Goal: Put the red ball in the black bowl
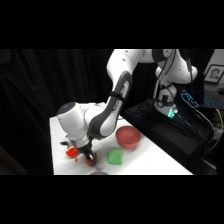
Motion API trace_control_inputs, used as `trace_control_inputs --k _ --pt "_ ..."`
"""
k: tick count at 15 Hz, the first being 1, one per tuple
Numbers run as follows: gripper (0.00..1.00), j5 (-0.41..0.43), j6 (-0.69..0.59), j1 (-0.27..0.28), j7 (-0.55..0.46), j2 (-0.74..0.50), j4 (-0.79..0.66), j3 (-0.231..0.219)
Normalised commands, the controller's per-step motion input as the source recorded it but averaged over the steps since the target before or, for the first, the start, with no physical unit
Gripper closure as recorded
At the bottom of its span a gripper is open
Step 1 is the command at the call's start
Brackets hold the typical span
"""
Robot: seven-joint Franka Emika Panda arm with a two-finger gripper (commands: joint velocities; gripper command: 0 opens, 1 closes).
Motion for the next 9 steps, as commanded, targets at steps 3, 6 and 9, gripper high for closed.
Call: trace_control_inputs --k 3,6,9 --pt "0.87 -0.006 0.01 -0.010 -0.08 -0.09 -0.04 -0.023" --pt "0.98 -0.015 0.01 0.003 -0.06 -0.19 -0.12 -0.027" --pt "0.95 0.027 0.01 -0.025 -0.08 -0.35 -0.25 0.020"
